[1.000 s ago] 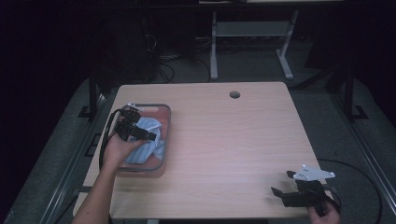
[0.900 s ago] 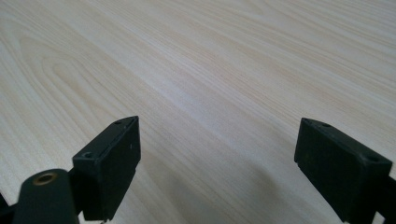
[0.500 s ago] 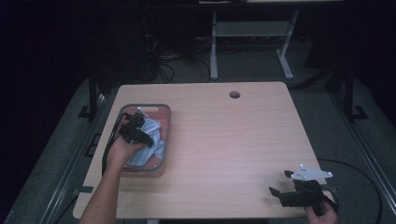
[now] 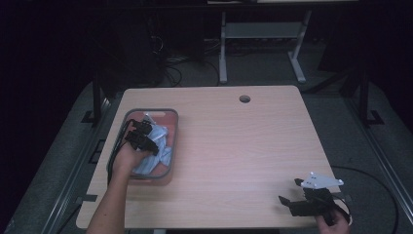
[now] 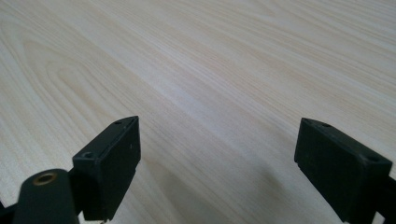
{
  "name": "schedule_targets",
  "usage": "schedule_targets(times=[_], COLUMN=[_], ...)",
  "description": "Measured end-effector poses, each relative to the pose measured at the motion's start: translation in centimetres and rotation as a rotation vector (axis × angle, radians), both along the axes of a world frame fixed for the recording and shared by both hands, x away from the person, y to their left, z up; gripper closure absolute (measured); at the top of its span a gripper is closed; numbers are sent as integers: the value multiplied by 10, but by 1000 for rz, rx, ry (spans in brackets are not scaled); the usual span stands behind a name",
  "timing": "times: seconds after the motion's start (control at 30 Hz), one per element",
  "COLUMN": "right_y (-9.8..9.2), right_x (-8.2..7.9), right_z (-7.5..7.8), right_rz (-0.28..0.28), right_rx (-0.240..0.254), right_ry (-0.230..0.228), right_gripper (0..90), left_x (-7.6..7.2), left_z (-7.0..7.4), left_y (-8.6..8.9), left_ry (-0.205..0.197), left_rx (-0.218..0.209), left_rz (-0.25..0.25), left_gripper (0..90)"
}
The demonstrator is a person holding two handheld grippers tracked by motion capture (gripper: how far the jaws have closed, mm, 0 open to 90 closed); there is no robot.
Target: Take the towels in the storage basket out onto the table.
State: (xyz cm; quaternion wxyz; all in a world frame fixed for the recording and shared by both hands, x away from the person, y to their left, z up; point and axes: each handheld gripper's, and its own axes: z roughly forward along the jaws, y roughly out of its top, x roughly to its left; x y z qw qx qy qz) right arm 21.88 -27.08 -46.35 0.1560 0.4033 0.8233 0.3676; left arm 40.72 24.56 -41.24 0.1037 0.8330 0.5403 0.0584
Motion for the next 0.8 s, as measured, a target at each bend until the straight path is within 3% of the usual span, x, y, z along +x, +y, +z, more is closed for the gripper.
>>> schedule_targets(times=[0.1, 0.27, 0.37, 0.57, 0.73, 0.8], right_y=[1, -1, -1, 0, -1, -2], right_x=[-1, -1, -1, -2, -2, -2], right_z=[0, 0, 0, 1, 2, 3], right_rz=[2, -10, -6, -10, -11, -18], right_rx=[-1, -2, -2, -5, -7, -7], right_ry=[-2, -3, -5, -9, -15, -20], right_gripper=[139, 139, 138, 139, 139, 139], left_x=[-1, -2, -6, -13, -26, -29], left_z=[0, 1, 7, 17, 35, 39], left_y=[3, 5, 4, 11, 23, 25], left_ry=[9, 12, -19, -57, -137, -150], left_rx=[-25, -32, -28, -65, -160, -171], left_rz=[10, 0, -13, -15, 7, 1], left_gripper=[529, 560, 604, 630, 630, 630])
